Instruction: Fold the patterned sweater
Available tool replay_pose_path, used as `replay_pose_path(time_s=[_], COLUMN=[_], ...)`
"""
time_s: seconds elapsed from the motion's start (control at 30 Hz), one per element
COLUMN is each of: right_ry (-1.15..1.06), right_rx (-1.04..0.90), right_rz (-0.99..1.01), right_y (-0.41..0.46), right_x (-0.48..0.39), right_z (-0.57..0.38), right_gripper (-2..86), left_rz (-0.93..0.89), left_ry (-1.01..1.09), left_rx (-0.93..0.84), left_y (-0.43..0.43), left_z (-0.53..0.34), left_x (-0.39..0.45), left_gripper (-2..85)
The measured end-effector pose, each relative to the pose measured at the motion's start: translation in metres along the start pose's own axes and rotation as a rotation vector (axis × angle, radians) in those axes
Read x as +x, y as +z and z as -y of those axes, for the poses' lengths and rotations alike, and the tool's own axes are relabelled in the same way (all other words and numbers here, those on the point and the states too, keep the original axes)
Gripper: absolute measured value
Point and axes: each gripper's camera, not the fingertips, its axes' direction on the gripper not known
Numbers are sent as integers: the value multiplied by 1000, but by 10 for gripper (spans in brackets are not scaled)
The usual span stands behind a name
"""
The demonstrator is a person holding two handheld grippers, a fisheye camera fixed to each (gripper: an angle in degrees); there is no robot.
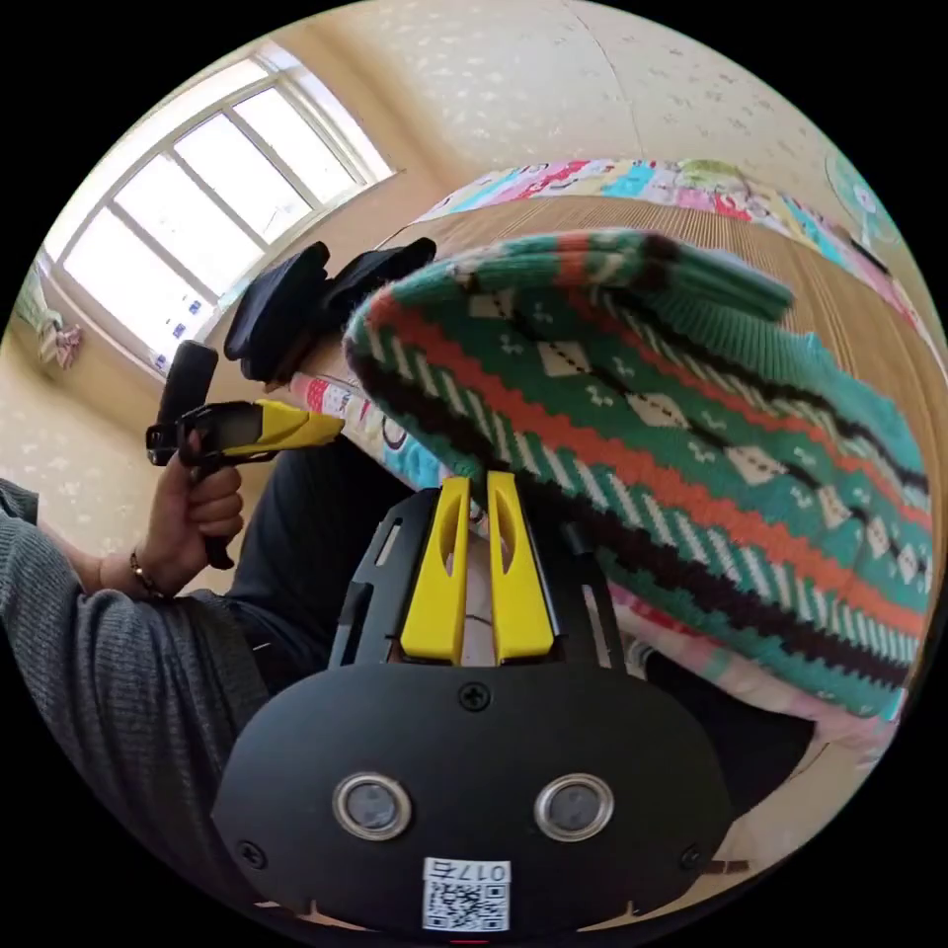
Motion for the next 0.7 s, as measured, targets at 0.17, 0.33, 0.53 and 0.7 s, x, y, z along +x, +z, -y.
replay_pose_path(time_s=[0.17, 0.33, 0.53, 0.7], right_ry=[-47, -130, -42, -126], right_rx=[4, -57, 117, 335], right_rz=[279, 206, 283, 267], right_y=[-47, -91, -131, -183], right_x=[10, -13, -4, -43], right_z=[-32, -26, -17, -38], right_gripper=[22, 10, 11, 36], left_rz=[-14, 130, 277, -352], left_ry=[3, 12, -47, 438], left_rx=[3, 11, -136, -70], left_y=[-1, 6, 75, 67], left_z=[23, 46, 74, 45], left_x=[-16, -25, -38, 52], left_gripper=[104, 138, 114, -1])
